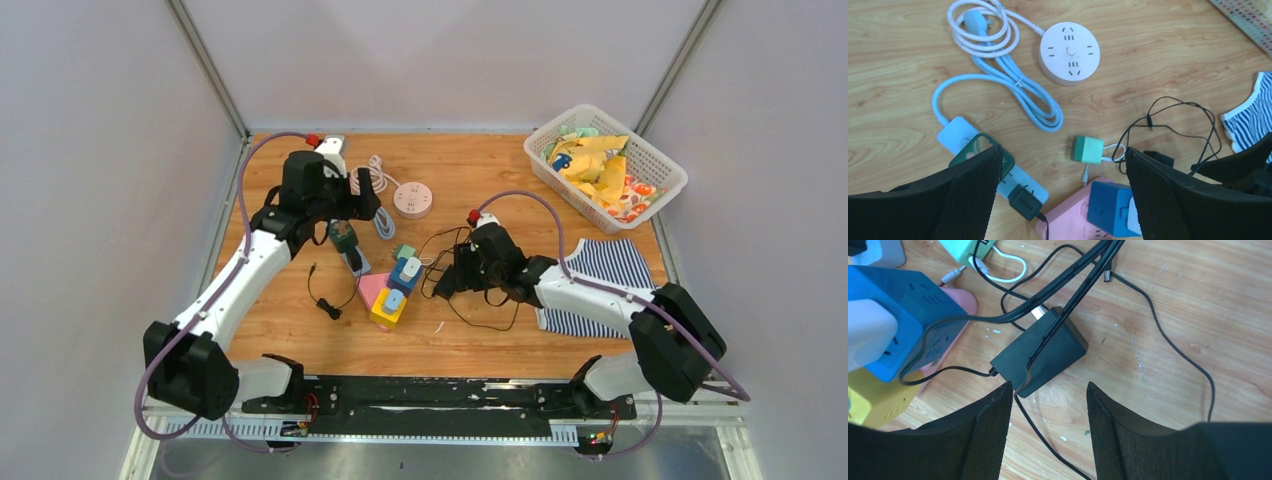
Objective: Insert the plug
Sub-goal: Pick up the plug from the center of the board.
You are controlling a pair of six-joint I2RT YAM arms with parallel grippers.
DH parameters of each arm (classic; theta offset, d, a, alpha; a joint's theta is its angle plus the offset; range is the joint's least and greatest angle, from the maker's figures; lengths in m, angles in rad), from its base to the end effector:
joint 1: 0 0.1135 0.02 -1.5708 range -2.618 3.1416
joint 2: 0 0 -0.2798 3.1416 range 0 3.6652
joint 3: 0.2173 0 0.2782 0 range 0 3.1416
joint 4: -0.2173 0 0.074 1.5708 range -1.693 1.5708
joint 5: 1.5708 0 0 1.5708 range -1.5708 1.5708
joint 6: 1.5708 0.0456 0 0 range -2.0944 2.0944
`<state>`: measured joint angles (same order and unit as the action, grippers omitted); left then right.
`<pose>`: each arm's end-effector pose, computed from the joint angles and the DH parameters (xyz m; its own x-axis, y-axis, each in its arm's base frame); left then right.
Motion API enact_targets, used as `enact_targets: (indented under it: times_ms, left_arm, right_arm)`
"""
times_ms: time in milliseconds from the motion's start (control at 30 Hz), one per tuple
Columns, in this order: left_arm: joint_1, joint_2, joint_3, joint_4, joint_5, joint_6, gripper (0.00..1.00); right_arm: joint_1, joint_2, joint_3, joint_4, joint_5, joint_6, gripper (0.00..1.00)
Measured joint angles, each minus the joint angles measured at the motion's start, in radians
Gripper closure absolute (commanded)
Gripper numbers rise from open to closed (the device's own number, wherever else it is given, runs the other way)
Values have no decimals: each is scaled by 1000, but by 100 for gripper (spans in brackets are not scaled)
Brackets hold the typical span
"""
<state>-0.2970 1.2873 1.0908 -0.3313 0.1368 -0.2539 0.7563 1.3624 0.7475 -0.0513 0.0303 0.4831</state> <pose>0.3069 -0.1004 0.3279 -0.5673 -0.0866 -0.8190 0.2687 0.9206 -0.2835 0.2283 0.2135 0.2056 -0.7087 -0.0302 -0.7049 -0.3833 0.8553 0.3486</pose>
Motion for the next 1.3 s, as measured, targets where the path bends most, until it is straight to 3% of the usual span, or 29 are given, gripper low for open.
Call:
enact_targets:
  times_ms: [167, 333, 633, 733, 933, 1100, 1300]
  left_arm:
    - [0, -76, -74, 4, -55, 24, 4]
    - [0, -85, -98, -1, -85, 44, 3]
    - [0, -94, -106, 0, -104, 61, 1]
    - [0, -94, -106, 0, -109, 60, 0]
    - [0, -94, -109, 0, -133, 51, 0]
    - [0, -94, -109, -6, -142, 34, 0]
    - [0, -94, -109, -7, -89, 23, 7]
  right_arm:
    - [0, 79, -2, 28, -2, 61, 39]
    - [0, 135, 2, 63, -7, 109, 25]
    - [-1, 191, 29, 86, -13, 245, 26]
    - [-1, 216, 51, 90, -14, 267, 33]
    - [-1, 222, 80, 76, 2, 267, 71]
    - [-11, 174, 69, 19, 76, 209, 77]
    - [-45, 55, 41, -76, 139, 109, 81]
